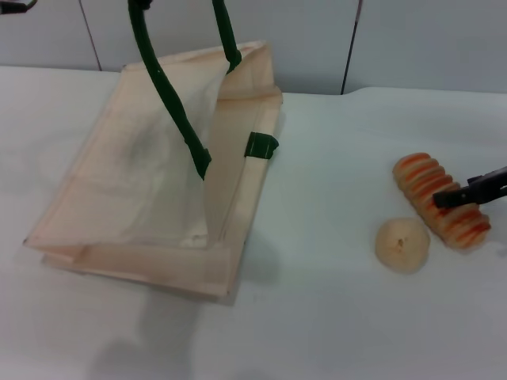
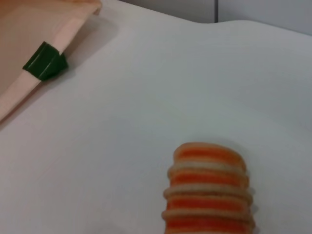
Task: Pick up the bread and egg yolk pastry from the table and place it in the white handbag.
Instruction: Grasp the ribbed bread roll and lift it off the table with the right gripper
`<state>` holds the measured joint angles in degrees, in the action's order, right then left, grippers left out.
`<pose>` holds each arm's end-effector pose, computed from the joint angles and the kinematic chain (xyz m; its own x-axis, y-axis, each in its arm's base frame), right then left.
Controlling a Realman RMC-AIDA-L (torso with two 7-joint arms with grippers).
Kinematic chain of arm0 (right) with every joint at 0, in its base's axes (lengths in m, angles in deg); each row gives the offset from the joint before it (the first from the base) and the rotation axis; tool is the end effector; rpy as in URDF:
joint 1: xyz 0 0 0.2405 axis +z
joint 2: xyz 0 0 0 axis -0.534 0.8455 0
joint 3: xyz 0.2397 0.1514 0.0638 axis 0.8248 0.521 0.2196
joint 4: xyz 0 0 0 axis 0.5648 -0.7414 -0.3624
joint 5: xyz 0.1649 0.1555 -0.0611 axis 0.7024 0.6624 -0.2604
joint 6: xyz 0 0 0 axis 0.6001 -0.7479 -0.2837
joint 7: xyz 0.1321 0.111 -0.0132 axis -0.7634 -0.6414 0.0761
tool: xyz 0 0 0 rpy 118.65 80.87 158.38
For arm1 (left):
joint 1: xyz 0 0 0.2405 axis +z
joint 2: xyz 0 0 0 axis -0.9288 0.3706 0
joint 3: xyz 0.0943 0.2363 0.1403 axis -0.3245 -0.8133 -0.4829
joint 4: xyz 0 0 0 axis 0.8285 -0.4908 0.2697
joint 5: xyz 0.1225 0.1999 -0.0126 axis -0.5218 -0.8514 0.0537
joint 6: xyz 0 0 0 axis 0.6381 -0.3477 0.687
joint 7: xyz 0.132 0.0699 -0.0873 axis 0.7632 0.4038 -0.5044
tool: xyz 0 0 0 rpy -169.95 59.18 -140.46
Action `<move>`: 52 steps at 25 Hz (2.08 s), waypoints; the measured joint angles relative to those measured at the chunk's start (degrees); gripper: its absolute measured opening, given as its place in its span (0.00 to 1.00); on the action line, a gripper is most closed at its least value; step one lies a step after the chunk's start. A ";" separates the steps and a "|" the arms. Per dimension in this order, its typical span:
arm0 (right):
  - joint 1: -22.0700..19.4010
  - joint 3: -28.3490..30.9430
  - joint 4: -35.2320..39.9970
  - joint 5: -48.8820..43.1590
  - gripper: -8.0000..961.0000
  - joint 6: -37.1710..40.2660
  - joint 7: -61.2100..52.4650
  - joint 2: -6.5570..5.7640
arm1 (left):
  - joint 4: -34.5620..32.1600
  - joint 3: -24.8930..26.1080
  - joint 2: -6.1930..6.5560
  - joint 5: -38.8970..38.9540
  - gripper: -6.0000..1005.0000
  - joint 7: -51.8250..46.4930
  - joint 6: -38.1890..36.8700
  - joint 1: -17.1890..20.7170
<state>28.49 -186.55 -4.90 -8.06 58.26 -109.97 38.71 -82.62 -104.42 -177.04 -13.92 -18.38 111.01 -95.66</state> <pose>0.3191 0.4773 -0.0081 0.6655 -0.7386 -0.1074 -0.6917 -0.5563 -0.4606 -0.0845 0.4183 0.0893 0.9858 0.1678 -0.0100 0.0694 -0.4608 -0.8848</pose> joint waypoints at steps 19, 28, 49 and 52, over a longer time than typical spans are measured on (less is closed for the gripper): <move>1.24 0.04 2.22 -0.02 0.88 1.58 -0.23 0.34 | 0.09 0.00 0.00 -0.32 0.12 0.00 0.00 -0.10; 1.37 -0.05 2.33 -1.02 0.81 1.92 -1.22 0.27 | 0.09 -0.16 -0.18 -1.49 0.12 0.00 0.00 -0.02; 1.71 -0.06 3.80 -1.84 0.80 0.21 -1.65 0.32 | 0.23 -0.18 -0.22 -1.50 0.12 0.00 0.00 -0.08; 1.55 -0.05 4.52 -1.93 0.80 -0.91 -2.49 0.33 | 0.27 -0.18 -0.27 -1.49 0.12 0.00 0.00 -0.10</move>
<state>30.04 -186.60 -0.37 -10.00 57.35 -112.46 39.05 -82.36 -104.60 -177.31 -15.41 -18.38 111.01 -95.76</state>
